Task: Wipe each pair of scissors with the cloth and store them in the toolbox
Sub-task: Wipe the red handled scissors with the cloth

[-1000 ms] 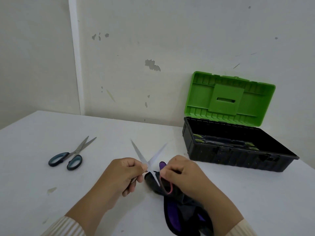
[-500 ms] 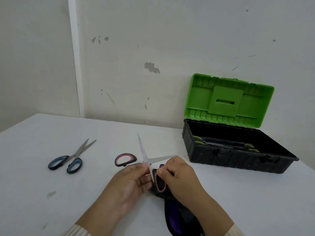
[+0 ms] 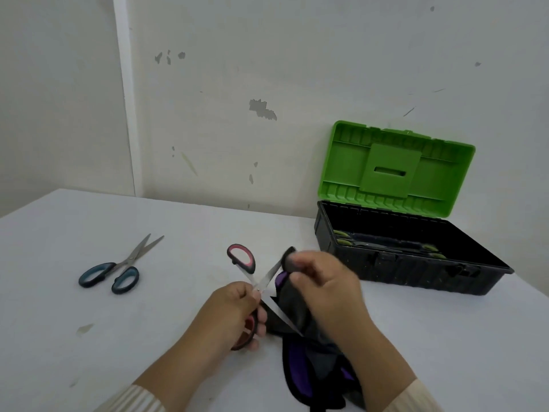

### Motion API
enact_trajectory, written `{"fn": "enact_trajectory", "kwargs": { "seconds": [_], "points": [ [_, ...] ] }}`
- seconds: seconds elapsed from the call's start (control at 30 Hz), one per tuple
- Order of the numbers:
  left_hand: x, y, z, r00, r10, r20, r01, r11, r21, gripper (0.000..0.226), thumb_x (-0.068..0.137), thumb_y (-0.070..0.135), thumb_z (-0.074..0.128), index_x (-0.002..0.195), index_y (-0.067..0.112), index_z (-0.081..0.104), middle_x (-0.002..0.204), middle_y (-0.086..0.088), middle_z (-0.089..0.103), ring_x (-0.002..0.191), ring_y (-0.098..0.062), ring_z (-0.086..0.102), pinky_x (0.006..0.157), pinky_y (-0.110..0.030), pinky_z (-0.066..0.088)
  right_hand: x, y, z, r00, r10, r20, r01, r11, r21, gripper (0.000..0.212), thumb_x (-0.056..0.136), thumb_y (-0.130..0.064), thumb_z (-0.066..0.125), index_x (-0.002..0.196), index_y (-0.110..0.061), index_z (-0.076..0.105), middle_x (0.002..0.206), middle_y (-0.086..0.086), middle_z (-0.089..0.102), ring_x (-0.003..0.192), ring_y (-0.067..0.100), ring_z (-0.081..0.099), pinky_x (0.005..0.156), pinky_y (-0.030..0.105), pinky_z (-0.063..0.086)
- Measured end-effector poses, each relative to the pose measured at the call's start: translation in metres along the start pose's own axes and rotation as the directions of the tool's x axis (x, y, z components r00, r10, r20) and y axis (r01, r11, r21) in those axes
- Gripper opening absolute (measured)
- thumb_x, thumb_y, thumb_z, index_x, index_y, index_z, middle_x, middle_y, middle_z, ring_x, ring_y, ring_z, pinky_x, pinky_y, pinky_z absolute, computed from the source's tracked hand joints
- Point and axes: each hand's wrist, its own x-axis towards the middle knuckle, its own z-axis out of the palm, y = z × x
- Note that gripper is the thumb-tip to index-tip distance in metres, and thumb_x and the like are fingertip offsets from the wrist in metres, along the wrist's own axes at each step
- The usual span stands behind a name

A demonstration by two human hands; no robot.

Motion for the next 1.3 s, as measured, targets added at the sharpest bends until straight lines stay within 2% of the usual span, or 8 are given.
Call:
{"fn": "enact_trajectory", "kwargs": {
  "seconds": [0.1, 0.47, 0.63, 0.8, 0.93, 1.0, 1.13, 1.3],
  "points": [
    [-0.004, -0.001, 0.005, 0.998, 0.060, 0.013, -0.061, 0.992, 0.108, 0.031, 0.097, 0.015, 0.046, 0.068, 0.008, 0.053, 0.057, -0.010, 0.061, 0.041, -0.022, 0.046, 0.043, -0.025, 0.036, -0.006, 0.002, 0.019, 0.966, -0.159, 0.203, 0.197, 0.964, -0.181, 0.015, 0.081, -0.007, 0.062, 0.087, -0.015, 0.072, 0.086, -0.010, 0.058, 0.081, -0.007, 0.053, 0.075, 0.002, 0.038],
    [-0.011, 0.006, 0.008, 0.992, 0.125, -0.016, -0.118, 0.967, 0.224, 0.035, 0.096, 0.012, 0.047, 0.062, 0.008, 0.051, 0.046, -0.003, 0.056, 0.029, -0.012, 0.038, 0.034, -0.019, 0.031, 0.001, 0.008, 0.017, 0.998, -0.035, 0.044, 0.042, 0.985, -0.170, 0.015, 0.083, -0.003, 0.060, 0.088, -0.011, 0.072, 0.088, -0.002, 0.057, 0.080, -0.008, 0.053, 0.074, 0.004, 0.040],
    [-0.010, 0.005, 0.006, 0.991, 0.136, -0.007, -0.131, 0.963, 0.234, 0.037, 0.096, 0.012, 0.046, 0.059, 0.010, 0.050, 0.047, -0.005, 0.058, 0.031, -0.017, 0.038, 0.035, -0.019, 0.031, -0.006, -0.001, 0.026, 0.982, -0.057, 0.182, 0.089, 0.981, -0.173, 0.017, 0.087, -0.015, 0.054, 0.092, -0.014, 0.070, 0.091, 0.000, 0.058, 0.080, 0.007, 0.053, 0.070, 0.010, 0.038],
    [-0.011, 0.009, 0.001, 0.991, 0.125, 0.047, -0.132, 0.969, 0.211, 0.036, 0.096, 0.013, 0.046, 0.061, 0.007, 0.053, 0.045, -0.005, 0.056, 0.033, -0.015, 0.039, 0.037, -0.020, 0.034, 0.010, 0.026, 0.002, 0.979, 0.062, -0.193, -0.098, 0.979, -0.178, 0.015, 0.080, 0.000, 0.063, 0.083, -0.011, 0.073, 0.086, 0.001, 0.059, 0.081, -0.004, 0.054, 0.073, -0.005, 0.031],
    [-0.009, 0.012, -0.002, 0.991, 0.131, 0.041, -0.136, 0.974, 0.181, 0.035, 0.096, 0.014, 0.047, 0.062, 0.007, 0.053, 0.045, -0.002, 0.055, 0.033, -0.013, 0.041, 0.037, -0.021, 0.034, 0.008, 0.025, -0.019, 0.918, 0.169, -0.358, -0.196, 0.980, -0.041, 0.026, 0.082, -0.010, 0.063, 0.081, -0.035, 0.065, 0.088, -0.010, 0.062, 0.087, 0.003, 0.058, 0.072, -0.002, 0.035],
    [-0.007, 0.011, -0.003, 0.992, 0.125, 0.020, -0.126, 0.974, 0.186, 0.034, 0.096, 0.013, 0.048, 0.063, 0.006, 0.054, 0.046, -0.002, 0.056, 0.033, -0.014, 0.042, 0.037, -0.020, 0.034, 0.003, 0.007, -0.013, 0.952, 0.067, -0.299, -0.081, 0.996, -0.035, 0.026, 0.079, -0.009, 0.066, 0.078, -0.034, 0.065, 0.086, -0.014, 0.064, 0.086, 0.000, 0.058, 0.075, 0.005, 0.040],
    [-0.008, 0.008, -0.003, 0.991, 0.130, 0.003, -0.127, 0.967, 0.221, 0.032, 0.095, 0.009, 0.046, 0.065, 0.007, 0.057, 0.049, -0.005, 0.058, 0.033, -0.016, 0.039, 0.036, -0.019, 0.031, -0.010, -0.017, 0.021, 0.974, -0.190, 0.126, 0.216, 0.945, -0.247, 0.011, 0.073, -0.006, 0.057, 0.067, -0.007, 0.066, 0.071, 0.008, 0.067, 0.069, 0.020, 0.062, 0.062, 0.031, 0.054],
    [-0.008, 0.005, 0.003, 0.992, 0.127, 0.013, -0.126, 0.955, 0.269, 0.030, 0.094, 0.008, 0.046, 0.066, 0.008, 0.057, 0.049, -0.001, 0.059, 0.035, -0.016, 0.040, 0.037, -0.021, 0.032, -0.003, -0.012, 0.021, 0.960, -0.132, 0.245, 0.204, 0.934, -0.294, 0.022, 0.081, -0.009, 0.049, 0.076, -0.002, 0.069, 0.082, 0.016, 0.067, 0.076, 0.029, 0.063, 0.071, 0.037, 0.054]
  ]
}}
